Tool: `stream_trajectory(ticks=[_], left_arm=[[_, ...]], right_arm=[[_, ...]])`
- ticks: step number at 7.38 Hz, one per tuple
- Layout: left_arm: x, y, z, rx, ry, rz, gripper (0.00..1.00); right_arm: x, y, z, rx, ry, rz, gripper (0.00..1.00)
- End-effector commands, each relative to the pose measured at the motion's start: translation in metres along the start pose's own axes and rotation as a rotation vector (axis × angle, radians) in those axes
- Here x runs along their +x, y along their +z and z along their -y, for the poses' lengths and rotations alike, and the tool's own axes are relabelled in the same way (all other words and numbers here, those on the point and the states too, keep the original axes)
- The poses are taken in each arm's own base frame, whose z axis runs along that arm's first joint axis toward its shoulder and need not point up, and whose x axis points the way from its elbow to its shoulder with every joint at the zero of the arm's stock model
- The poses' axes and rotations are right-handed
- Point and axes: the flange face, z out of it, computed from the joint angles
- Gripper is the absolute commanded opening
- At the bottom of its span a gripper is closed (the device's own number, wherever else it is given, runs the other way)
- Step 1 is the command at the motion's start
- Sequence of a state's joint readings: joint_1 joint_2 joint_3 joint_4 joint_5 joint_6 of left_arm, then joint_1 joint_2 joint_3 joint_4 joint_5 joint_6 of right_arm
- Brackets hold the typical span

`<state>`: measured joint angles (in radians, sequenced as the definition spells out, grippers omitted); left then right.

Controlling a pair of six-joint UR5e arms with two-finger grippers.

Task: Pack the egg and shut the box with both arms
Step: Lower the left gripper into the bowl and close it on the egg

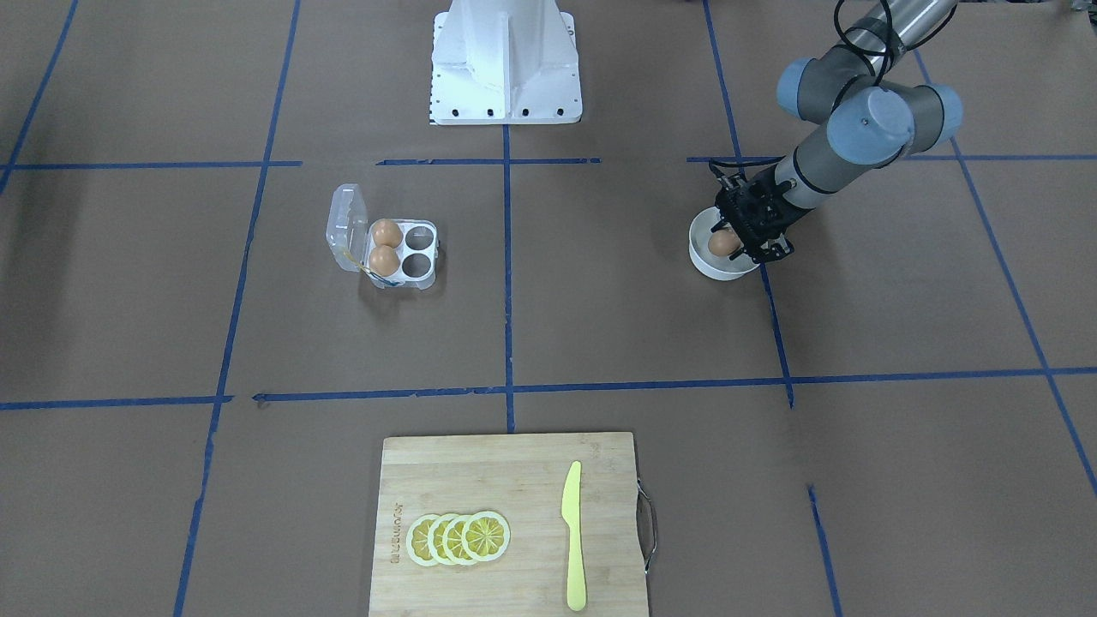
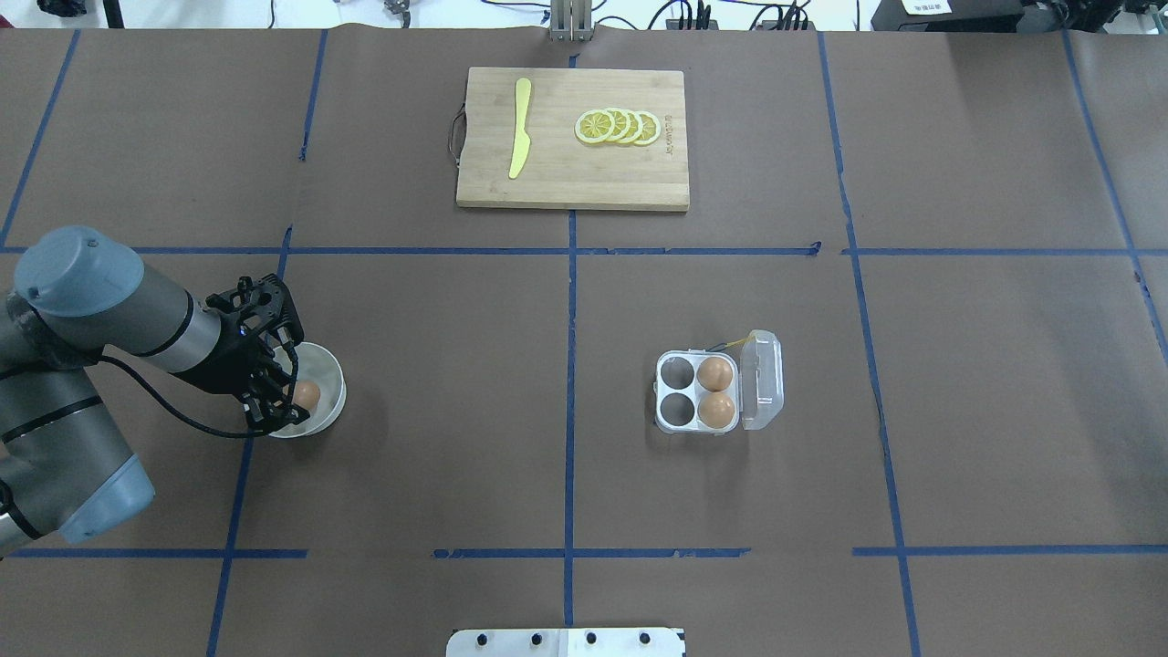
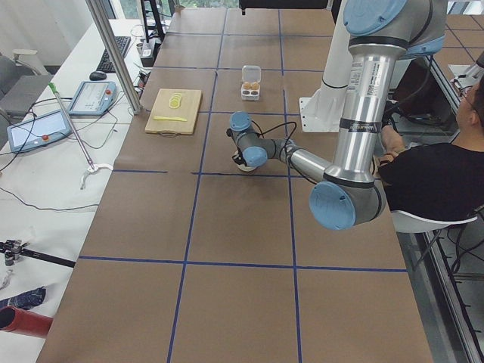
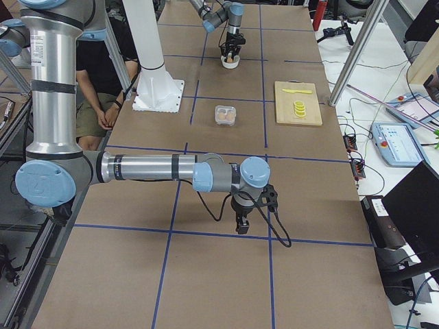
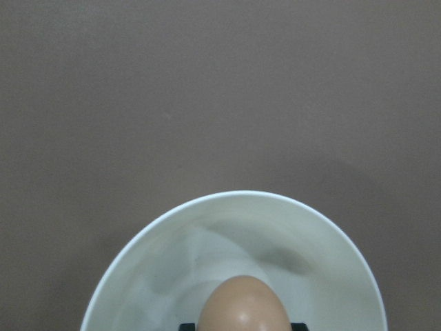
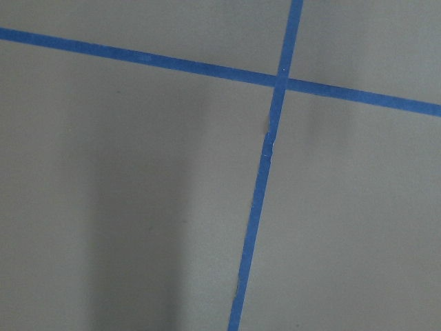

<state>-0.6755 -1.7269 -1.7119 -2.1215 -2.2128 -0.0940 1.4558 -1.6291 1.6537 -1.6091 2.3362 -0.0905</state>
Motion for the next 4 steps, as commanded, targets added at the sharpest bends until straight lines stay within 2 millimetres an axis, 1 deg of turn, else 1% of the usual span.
stream_trajectory(ticks=[1, 2, 4], left_arm=[[-0.0017, -0.003, 0.0, 0.004, -0.001, 0.005, 0.08], [-0.0023, -0.0064, 0.0011, 0.01, -0.001, 0.007, 0.0], [-0.0043, -0.0109, 0.002, 0.012, -0.008, 0.013, 0.0]], right_arm=[[0.0, 0.0, 0.0, 0.0, 0.0, 0.0, 1.0], [-0.0004, -0.0005, 0.0008, 0.001, -0.001, 0.0, 1.0], [-0.0014, -0.0016, 0.001, 0.003, -0.002, 0.0, 1.0]])
